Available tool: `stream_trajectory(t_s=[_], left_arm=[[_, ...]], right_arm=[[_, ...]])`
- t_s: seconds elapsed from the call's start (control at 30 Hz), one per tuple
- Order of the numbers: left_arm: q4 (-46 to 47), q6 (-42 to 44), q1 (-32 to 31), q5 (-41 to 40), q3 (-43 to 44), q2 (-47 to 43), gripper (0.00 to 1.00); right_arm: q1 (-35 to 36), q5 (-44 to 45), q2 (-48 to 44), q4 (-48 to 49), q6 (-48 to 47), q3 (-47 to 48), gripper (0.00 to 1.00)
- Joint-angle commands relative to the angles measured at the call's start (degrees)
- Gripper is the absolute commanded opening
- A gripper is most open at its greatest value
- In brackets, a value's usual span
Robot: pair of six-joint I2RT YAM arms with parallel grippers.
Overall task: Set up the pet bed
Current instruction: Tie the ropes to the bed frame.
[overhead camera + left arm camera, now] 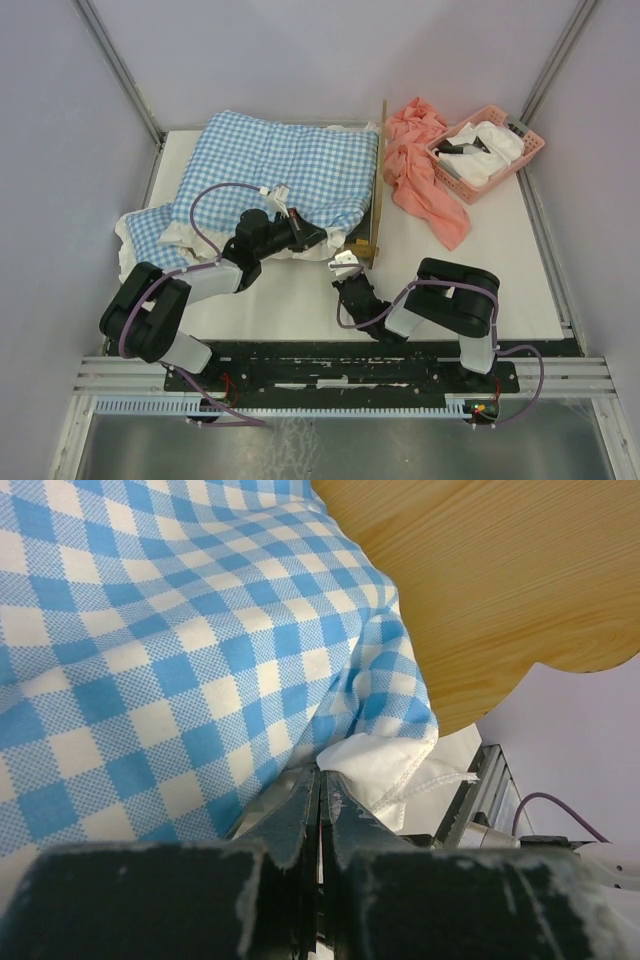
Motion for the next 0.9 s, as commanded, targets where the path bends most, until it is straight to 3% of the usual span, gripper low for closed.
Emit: stream_trajectory(t_s=[0.0,0.1,0.17,0.33,0.4,0.63,0.87], left_arm=[[5.8,-2.42,-0.34,1.99,-0.33,0.55,0.03],[3.84,-1.13,-0.37,0.79,-0.07,0.37,0.03],[2.46,-0.21,-0.33,-0.35,0.33,0.59,0.03],[1.94,-0.06,-0.32,-1.23,0.62,1.65,0.03],[1.47,0.14,-0.33,-1.45,0.97,1.96,0.03],[0.05,0.73,-0.24,-1.77,1.63,2.06,0.03],[1.28,-0.68,-0.27,-1.37,1.46,2.24,0.03]], right_arm=[[-0.19,-6.87,-1.39,2.68,1.02,-0.9,0.02],[-0.22,-7.22,-0.85,6.93,0.68,-1.39,0.03],[-0.21,-6.79,-0.49,8.27,-0.06,-0.44,0.15],[-0.17,-7.62,-0.95,8.79,-0.64,2.39,0.25],[-0.16,-5.17,-0.77,7.91,0.14,3.38,0.32],[-0.16,1.74,1.06,5.02,1.52,6.62,0.42],[-0.53,6.91,8.78,12.95,-3.32,12.03,0.53]])
